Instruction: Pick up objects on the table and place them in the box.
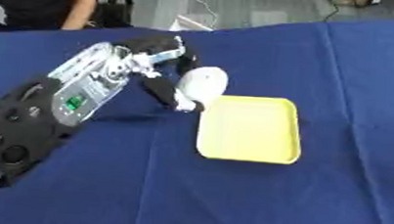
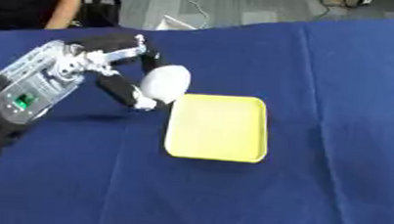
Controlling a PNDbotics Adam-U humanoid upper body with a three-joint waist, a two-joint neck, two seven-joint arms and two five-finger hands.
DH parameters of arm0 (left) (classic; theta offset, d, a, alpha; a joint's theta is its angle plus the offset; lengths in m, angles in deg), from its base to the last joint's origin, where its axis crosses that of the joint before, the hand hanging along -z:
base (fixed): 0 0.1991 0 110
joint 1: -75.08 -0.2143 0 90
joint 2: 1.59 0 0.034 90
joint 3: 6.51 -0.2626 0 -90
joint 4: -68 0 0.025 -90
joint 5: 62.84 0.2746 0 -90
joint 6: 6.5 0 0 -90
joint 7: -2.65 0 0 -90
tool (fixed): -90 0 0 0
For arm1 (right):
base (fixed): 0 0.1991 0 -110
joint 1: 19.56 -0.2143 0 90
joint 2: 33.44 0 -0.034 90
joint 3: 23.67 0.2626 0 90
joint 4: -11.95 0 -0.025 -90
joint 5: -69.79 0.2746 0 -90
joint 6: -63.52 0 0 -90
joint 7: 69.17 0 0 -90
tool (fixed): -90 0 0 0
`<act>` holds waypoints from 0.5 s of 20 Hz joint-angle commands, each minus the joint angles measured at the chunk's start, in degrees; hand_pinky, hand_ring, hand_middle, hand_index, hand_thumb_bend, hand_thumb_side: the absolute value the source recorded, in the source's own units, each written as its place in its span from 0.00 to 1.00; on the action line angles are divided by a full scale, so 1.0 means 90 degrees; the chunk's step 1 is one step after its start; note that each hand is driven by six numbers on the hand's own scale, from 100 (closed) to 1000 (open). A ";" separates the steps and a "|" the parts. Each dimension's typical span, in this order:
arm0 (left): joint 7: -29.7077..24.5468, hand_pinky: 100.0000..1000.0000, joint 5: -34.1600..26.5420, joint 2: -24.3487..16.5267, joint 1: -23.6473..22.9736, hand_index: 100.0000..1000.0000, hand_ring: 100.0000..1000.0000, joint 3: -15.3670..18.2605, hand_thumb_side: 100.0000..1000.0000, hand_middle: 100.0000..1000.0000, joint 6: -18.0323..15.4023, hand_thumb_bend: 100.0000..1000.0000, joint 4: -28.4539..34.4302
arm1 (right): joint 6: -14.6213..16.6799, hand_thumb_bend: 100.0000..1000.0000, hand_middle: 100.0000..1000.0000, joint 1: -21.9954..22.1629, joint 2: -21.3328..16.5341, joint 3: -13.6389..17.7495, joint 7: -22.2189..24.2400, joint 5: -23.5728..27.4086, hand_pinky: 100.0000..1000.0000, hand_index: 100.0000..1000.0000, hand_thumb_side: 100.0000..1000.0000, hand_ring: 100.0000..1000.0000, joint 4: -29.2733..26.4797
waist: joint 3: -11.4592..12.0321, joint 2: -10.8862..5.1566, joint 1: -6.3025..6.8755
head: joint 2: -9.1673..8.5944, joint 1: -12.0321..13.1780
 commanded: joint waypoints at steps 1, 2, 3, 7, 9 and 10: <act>-0.0064 0.85 0.0176 0.0197 0.0280 0.57 0.54 -0.0015 0.32 0.43 -0.0117 0.07 -0.0204 | 0.0011 0.33 0.84 0.0000 -0.0089 0.0011 0.0026 0.0028 0.64 0.95 0.74 0.68 -0.0062 | -0.0002 -0.0121 -0.0044 | -0.0069 0.0074; -0.0062 0.85 0.0210 0.0256 0.0318 0.57 0.54 -0.0019 0.32 0.43 -0.0148 0.07 -0.0278 | 0.0011 0.33 0.84 0.0001 -0.0088 0.0011 0.0027 0.0029 0.64 0.95 0.74 0.68 -0.0063 | -0.0002 -0.0120 -0.0044 | -0.0066 0.0071; -0.0062 0.85 0.0237 0.0311 0.0349 0.57 0.54 -0.0025 0.33 0.43 -0.0176 0.07 -0.0344 | 0.0011 0.33 0.84 0.0002 -0.0087 0.0011 0.0029 0.0030 0.64 0.95 0.74 0.68 -0.0064 | -0.0001 -0.0118 -0.0043 | -0.0062 0.0074; -0.0057 0.85 0.0318 0.0473 0.0432 0.56 0.54 -0.0039 0.33 0.43 -0.0265 0.07 -0.0550 | 0.0011 0.33 0.84 0.0005 -0.0085 0.0011 0.0032 0.0032 0.64 0.95 0.74 0.68 -0.0062 | 0.0003 -0.0113 -0.0049 | -0.0059 0.0079; -0.0059 0.85 0.0353 0.0544 0.0468 0.56 0.54 -0.0052 0.33 0.43 -0.0305 0.07 -0.0624 | 0.0012 0.33 0.84 0.0005 -0.0085 0.0010 0.0034 0.0033 0.64 0.95 0.74 0.68 -0.0060 | 0.0004 -0.0113 -0.0054 | -0.0059 0.0084; -0.0061 0.85 0.0371 0.0583 0.0489 0.56 0.54 -0.0061 0.33 0.43 -0.0324 0.07 -0.0661 | 0.0012 0.33 0.84 0.0005 -0.0084 0.0010 0.0034 0.0034 0.64 0.95 0.74 0.68 -0.0060 | 0.0005 -0.0114 -0.0057 | -0.0061 0.0086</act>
